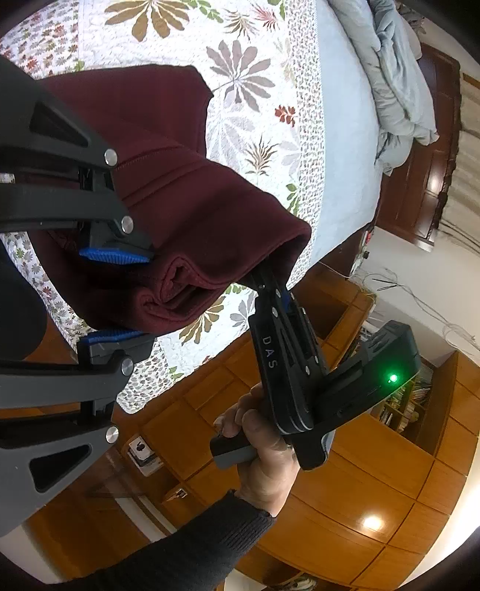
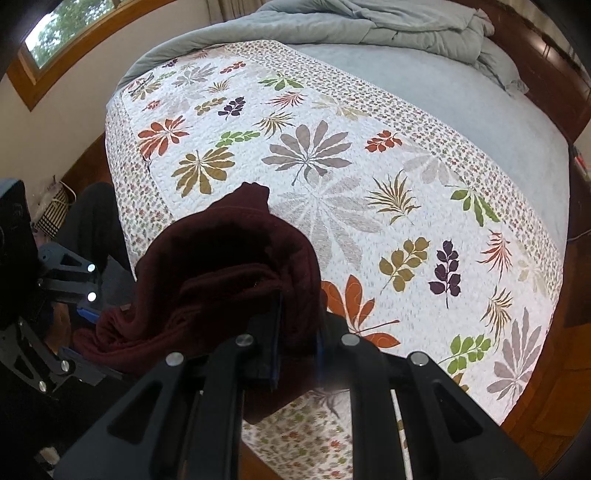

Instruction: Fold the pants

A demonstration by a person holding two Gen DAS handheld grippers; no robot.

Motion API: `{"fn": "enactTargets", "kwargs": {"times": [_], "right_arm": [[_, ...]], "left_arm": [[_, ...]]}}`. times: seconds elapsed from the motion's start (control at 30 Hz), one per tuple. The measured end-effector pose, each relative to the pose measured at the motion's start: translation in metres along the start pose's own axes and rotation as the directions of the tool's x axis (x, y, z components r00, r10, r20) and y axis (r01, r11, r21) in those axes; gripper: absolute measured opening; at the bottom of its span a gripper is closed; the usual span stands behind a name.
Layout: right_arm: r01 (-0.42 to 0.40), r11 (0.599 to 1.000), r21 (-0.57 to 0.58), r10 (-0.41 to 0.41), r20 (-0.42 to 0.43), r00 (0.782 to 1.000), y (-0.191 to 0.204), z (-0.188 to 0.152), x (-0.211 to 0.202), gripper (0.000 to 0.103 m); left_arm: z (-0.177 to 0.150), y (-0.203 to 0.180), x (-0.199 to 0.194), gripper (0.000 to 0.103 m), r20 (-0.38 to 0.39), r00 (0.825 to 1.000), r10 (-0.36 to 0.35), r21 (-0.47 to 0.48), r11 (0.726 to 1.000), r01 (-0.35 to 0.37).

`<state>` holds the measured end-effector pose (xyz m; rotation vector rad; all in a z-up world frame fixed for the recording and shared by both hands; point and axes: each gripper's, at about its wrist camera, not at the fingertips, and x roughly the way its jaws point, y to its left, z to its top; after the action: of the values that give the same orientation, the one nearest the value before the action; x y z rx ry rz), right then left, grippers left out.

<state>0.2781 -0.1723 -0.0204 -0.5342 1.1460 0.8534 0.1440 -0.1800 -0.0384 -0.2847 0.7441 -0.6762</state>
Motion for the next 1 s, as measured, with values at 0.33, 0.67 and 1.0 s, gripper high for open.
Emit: {"fn": "enactTargets", "kwargs": {"times": [0.33,0.67,1.0], "right_arm": [[0.022,1.0,0.007,-0.022,0.003,1.0,-0.017,-0.028,0.022,0.013],[0.021,1.0,0.019,-0.022,0.02,1.0,-0.033,-0.058,0.044,0.013],[-0.033,0.997,0.067,0.031,0.043,0.999,-0.052,-0.092,0.065,0.014]], "left_arm": [[-0.01,-0.002,0.035,0.028,-0.055,0.998,0.005,0.01,1.0,-0.005],[-0.027,-0.011,0.074,0.028,-0.115,0.993,0.032,0.053,0.998,-0.026],[-0.048,-0.017,0.105,0.028,-0.168,0.984,0.058,0.08,0.996,-0.045]]}}
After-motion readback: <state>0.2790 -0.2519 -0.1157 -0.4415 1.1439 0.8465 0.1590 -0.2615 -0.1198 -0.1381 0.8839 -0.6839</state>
